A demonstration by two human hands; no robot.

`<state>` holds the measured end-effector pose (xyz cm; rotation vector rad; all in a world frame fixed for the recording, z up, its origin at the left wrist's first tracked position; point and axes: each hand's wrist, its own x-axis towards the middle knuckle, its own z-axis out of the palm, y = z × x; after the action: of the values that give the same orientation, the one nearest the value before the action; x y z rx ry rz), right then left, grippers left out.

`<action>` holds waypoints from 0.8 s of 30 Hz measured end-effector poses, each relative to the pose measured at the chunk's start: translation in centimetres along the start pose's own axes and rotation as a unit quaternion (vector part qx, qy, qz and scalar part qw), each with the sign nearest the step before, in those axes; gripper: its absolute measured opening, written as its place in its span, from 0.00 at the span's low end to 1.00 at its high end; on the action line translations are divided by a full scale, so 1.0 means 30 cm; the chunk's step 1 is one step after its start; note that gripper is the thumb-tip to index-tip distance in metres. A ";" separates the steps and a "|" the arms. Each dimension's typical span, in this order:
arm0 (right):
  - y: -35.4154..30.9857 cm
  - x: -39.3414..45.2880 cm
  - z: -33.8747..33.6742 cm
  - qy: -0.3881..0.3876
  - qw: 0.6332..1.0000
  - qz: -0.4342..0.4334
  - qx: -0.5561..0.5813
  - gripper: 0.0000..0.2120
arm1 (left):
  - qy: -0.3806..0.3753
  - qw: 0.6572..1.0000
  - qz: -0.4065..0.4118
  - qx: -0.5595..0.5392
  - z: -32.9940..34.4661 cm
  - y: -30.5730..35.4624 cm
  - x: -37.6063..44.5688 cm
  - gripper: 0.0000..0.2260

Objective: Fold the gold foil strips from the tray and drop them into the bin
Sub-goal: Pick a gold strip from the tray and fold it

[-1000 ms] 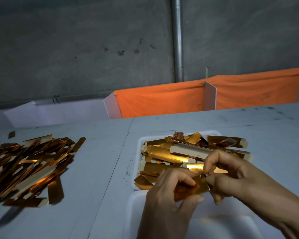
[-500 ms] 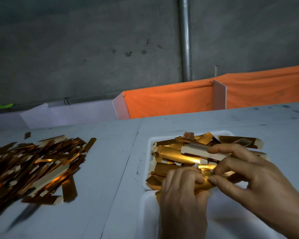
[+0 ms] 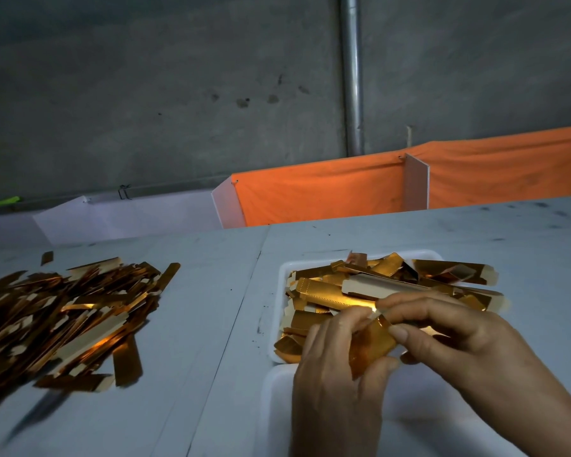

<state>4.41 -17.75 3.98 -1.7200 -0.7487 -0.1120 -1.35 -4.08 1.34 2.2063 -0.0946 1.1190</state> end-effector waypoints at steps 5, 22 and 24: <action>-0.016 -0.001 -0.022 -0.032 0.999 0.006 0.009 0.09 | -0.064 0.993 -0.080 -0.062 -0.022 0.010 -0.009 0.18; -0.039 -0.005 -0.027 -0.017 0.998 0.060 0.001 0.13 | -0.097 0.990 -0.036 -0.101 -0.023 -0.006 0.000 0.17; -0.051 -0.005 -0.034 -0.040 0.996 0.073 0.030 0.13 | -0.100 0.989 -0.035 -0.103 -0.024 -0.006 0.002 0.17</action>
<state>3.78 -18.59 5.52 -1.7242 -0.6751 0.0799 -1.76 -3.50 1.58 2.1134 -0.2069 0.8092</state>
